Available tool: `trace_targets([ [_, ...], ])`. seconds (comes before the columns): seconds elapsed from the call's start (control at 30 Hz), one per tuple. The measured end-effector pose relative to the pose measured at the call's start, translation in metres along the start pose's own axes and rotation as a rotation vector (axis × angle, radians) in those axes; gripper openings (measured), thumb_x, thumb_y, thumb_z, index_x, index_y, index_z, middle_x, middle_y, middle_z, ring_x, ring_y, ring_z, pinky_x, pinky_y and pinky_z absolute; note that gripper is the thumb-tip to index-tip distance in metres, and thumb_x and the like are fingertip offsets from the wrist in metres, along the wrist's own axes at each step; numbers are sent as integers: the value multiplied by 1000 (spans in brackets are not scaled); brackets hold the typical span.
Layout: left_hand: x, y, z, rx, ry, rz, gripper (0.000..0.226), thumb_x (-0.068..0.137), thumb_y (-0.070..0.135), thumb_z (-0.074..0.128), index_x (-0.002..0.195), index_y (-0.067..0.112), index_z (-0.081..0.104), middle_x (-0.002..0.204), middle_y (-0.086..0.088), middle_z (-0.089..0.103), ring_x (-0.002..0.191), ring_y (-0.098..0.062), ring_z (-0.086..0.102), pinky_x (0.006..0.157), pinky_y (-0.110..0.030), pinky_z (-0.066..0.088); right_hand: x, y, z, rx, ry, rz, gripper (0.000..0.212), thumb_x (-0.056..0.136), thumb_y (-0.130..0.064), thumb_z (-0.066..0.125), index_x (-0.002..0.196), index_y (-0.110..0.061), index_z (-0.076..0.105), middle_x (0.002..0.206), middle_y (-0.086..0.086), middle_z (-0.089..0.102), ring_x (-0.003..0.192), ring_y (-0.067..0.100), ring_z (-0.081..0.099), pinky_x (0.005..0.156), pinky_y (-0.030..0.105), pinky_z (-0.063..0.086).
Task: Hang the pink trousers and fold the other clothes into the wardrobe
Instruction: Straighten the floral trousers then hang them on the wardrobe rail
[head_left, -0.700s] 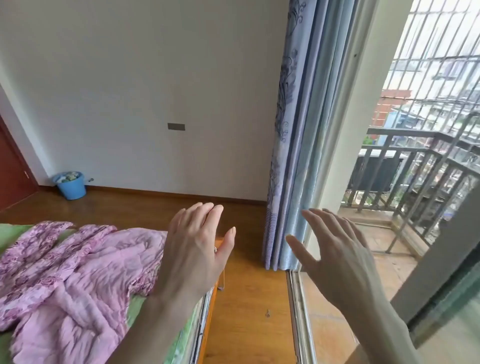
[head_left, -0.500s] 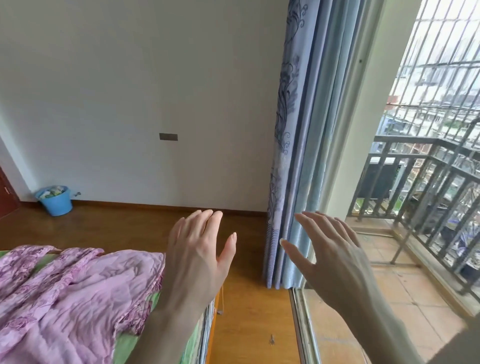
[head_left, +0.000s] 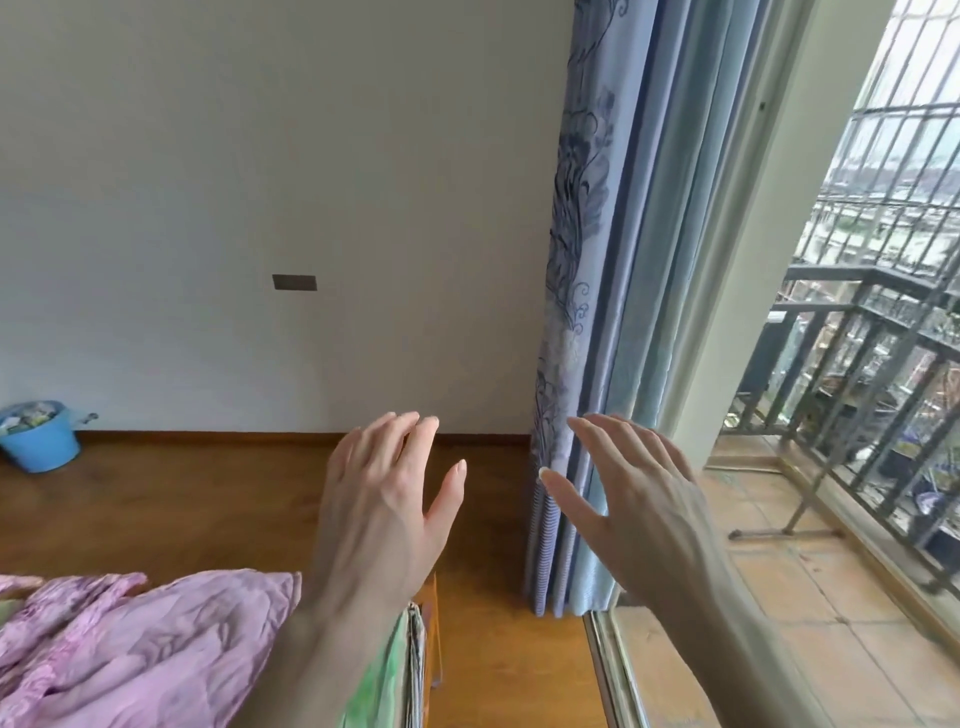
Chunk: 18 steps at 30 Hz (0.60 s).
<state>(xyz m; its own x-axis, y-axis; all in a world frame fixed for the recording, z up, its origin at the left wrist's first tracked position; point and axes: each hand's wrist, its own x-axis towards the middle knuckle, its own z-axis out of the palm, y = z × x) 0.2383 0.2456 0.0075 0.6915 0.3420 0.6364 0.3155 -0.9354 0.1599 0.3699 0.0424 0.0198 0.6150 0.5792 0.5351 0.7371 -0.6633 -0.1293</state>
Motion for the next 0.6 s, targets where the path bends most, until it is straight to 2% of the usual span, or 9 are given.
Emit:
trace_targets([
  [0.13, 35, -13, 32, 9, 5, 19, 53, 104, 49, 47, 139, 12, 61, 137, -6, 64, 131, -25, 57, 111, -47, 46, 39, 14, 30, 2, 5, 12, 73, 99, -74, 28, 144, -24, 56, 146, -2, 60, 137, 23, 55, 116, 48, 43],
  [0.37, 112, -30, 100, 45, 10, 22, 53, 104, 49, 49, 138, 11, 62, 136, -6, 65, 130, -27, 57, 110, -47, 46, 124, 45, 92, 33, 51, 11, 63, 100, -68, 41, 139, -23, 60, 141, -3, 63, 135, 24, 57, 114, 47, 45],
  [0.47, 151, -35, 128, 52, 14, 3, 54, 104, 50, 47, 139, 12, 62, 138, -6, 65, 130, -25, 58, 112, -45, 47, 169, 61, 115, 64, 51, -10, 63, 100, -68, 39, 140, -23, 58, 142, -3, 62, 134, 24, 57, 114, 48, 46],
  [0.6, 207, -43, 165, 70, 15, -25, 55, 103, 52, 45, 139, 13, 62, 138, -5, 66, 128, -24, 60, 111, -43, 49, 237, 81, 145, 136, 23, -28, 61, 102, -69, 39, 146, -27, 50, 147, -7, 56, 137, 19, 52, 116, 39, 39],
])
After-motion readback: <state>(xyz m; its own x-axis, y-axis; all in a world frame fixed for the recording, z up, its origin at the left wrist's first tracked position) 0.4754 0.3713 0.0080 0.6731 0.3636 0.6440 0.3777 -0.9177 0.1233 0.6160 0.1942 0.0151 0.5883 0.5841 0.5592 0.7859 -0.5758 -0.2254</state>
